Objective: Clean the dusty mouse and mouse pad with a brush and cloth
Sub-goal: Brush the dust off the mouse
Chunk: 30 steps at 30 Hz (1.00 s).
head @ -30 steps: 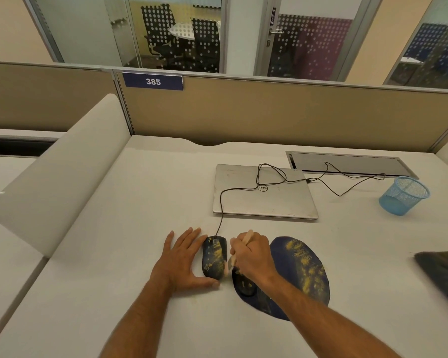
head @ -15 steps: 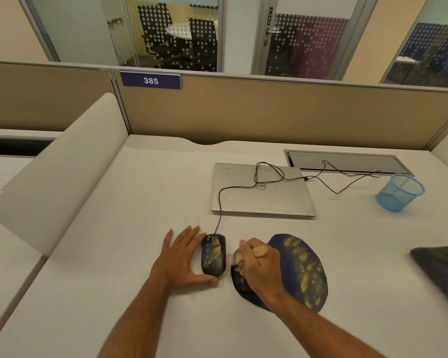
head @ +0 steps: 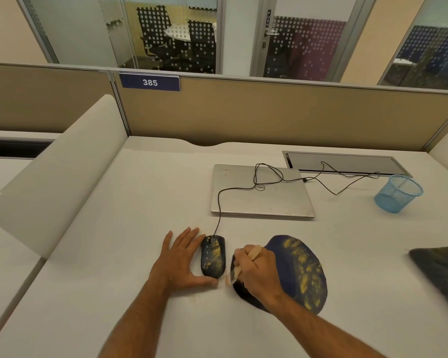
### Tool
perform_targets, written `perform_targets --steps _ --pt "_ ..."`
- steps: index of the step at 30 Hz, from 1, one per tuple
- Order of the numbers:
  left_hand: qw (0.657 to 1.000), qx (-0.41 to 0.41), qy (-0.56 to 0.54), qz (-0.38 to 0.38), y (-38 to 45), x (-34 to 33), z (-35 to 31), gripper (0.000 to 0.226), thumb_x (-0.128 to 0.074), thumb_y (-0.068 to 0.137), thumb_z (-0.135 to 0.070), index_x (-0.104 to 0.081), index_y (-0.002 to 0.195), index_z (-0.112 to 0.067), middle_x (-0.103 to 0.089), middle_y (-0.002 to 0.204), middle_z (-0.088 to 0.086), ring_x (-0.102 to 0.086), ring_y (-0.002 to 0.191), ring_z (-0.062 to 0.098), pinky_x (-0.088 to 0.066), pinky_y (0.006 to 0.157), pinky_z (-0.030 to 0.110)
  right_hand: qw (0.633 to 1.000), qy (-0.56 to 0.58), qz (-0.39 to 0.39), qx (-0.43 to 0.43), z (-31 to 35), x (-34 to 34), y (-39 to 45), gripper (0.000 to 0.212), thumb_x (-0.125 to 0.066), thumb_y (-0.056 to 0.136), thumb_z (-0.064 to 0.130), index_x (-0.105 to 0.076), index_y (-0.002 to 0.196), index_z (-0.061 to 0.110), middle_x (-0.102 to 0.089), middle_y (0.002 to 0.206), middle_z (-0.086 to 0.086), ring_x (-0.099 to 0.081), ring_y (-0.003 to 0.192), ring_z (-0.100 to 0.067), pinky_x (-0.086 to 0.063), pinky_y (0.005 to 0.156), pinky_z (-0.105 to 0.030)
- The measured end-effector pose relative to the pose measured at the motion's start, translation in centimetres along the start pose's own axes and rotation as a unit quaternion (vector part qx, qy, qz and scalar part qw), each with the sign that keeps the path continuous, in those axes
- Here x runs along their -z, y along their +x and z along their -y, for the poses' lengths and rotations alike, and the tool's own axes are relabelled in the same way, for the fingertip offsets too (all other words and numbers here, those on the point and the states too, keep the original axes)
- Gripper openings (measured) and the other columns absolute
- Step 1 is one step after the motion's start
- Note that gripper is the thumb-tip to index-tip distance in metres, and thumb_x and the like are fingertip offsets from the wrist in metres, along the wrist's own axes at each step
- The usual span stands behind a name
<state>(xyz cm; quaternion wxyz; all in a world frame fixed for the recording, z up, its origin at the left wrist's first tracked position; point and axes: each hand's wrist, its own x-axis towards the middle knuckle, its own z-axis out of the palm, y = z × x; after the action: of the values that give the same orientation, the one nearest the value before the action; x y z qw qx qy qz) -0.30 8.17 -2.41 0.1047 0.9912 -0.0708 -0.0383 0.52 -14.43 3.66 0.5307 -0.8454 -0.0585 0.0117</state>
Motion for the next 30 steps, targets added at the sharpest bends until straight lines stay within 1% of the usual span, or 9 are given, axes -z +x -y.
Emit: perform_targets --steps 4,8,10,13,18,20,23,27,30 --pt "1.0 0.002 0.001 0.005 0.0 0.1 0.0 0.131 -0.028 0.053 -0.108 -0.009 0.158 -0.032 -0.002 0.167 -0.009 0.009 0.152 0.009 0.012 0.121 0.051 0.998 0.01 -0.053 -0.015 1.8 0.6 3.3 0.033 -0.058 0.093 0.036 -0.064 0.066 0.017 -0.065 0.057 -0.003 -0.064 0.048 -0.016 -0.054 0.046 -0.036" --pt "1.0 0.004 0.001 0.005 0.0 0.1 -0.1 0.131 -0.028 0.052 -0.108 -0.009 0.158 -0.033 -0.002 0.167 -0.009 0.009 0.152 0.009 0.012 0.121 0.051 0.998 0.023 -0.012 -0.049 3.1 -0.2 6.0 0.029 -0.058 0.093 0.04 -0.067 0.069 0.027 -0.07 0.063 0.003 -0.068 0.051 -0.012 -0.061 0.053 -0.034" --pt "1.0 0.005 0.002 0.009 0.0 0.2 -0.2 0.131 -0.028 0.052 -0.108 -0.009 0.158 -0.033 -0.002 0.167 -0.009 0.009 0.152 0.01 0.013 0.121 0.051 0.998 0.015 0.007 -0.061 3.2 -0.9 6.7 0.031 -0.057 0.094 0.04 -0.068 0.069 0.026 -0.069 0.061 0.003 -0.068 0.051 -0.012 -0.061 0.055 -0.036" --pt "1.0 0.006 -0.002 0.011 0.0 0.3 -0.2 0.131 -0.028 0.053 -0.108 -0.008 0.158 -0.034 -0.001 0.167 -0.009 0.009 0.152 0.01 0.014 0.121 0.051 0.995 -0.016 0.037 -0.086 3.2 -1.6 7.3 0.04 -0.055 0.094 0.04 -0.07 0.072 0.011 -0.07 0.06 -0.002 -0.068 0.05 -0.014 -0.061 0.057 -0.037" --pt "1.0 0.003 -0.008 0.009 0.0 0.3 -0.2 0.13 -0.03 0.054 -0.107 -0.009 0.158 -0.034 -0.001 0.167 -0.009 0.009 0.152 0.01 0.015 0.121 0.051 0.995 -0.007 0.009 -0.104 3.6 -1.4 7.7 0.04 -0.055 0.092 0.035 -0.066 0.063 0.011 -0.066 0.055 -0.006 -0.061 0.037 -0.014 -0.054 0.04 -0.031" --pt "1.0 0.005 -0.007 0.015 0.0 0.4 -0.2 0.129 -0.029 0.053 -0.108 -0.008 0.158 -0.035 0.0 0.167 -0.009 0.009 0.152 0.011 0.015 0.121 0.051 0.996 -0.014 -0.006 -0.088 3.8 -1.3 7.6 0.042 -0.053 0.094 0.039 -0.067 0.066 0.01 -0.067 0.056 -0.005 -0.063 0.041 -0.014 -0.056 0.044 -0.031" --pt "1.0 0.004 -0.004 0.01 0.0 0.3 -0.2 0.13 -0.029 0.053 -0.108 -0.008 0.158 -0.034 -0.001 0.167 -0.009 0.009 0.152 0.011 0.015 0.12 0.051 0.995 -0.03 0.025 -0.093 3.9 -1.5 7.1 0.045 -0.052 0.095 0.041 -0.067 0.072 0.005 -0.069 0.061 -0.01 -0.068 0.051 -0.022 -0.06 0.054 -0.038" --pt "1.0 0.004 -0.004 0.006 0.0 0.3 -0.2 0.13 -0.03 0.053 -0.108 -0.008 0.158 -0.034 -0.001 0.166 -0.01 0.009 0.152 0.01 0.016 0.12 0.05 0.995 -0.043 0.013 -0.087 3.8 -1.4 6.6 0.045 -0.053 0.094 0.035 -0.067 0.068 0.001 -0.068 0.062 -0.013 -0.066 0.054 -0.028 -0.058 0.046 -0.041" --pt "1.0 0.001 -0.005 0.006 0.0 0.2 -0.1 0.13 -0.03 0.053 -0.108 -0.008 0.158 -0.034 -0.001 0.167 -0.009 0.01 0.152 0.01 0.016 0.12 0.051 0.997 -0.043 -0.014 -0.065 3.9 -1.4 6.2 0.047 -0.051 0.095 0.04 -0.068 0.069 0.004 -0.068 0.061 -0.012 -0.066 0.054 -0.027 -0.059 0.05 -0.041"
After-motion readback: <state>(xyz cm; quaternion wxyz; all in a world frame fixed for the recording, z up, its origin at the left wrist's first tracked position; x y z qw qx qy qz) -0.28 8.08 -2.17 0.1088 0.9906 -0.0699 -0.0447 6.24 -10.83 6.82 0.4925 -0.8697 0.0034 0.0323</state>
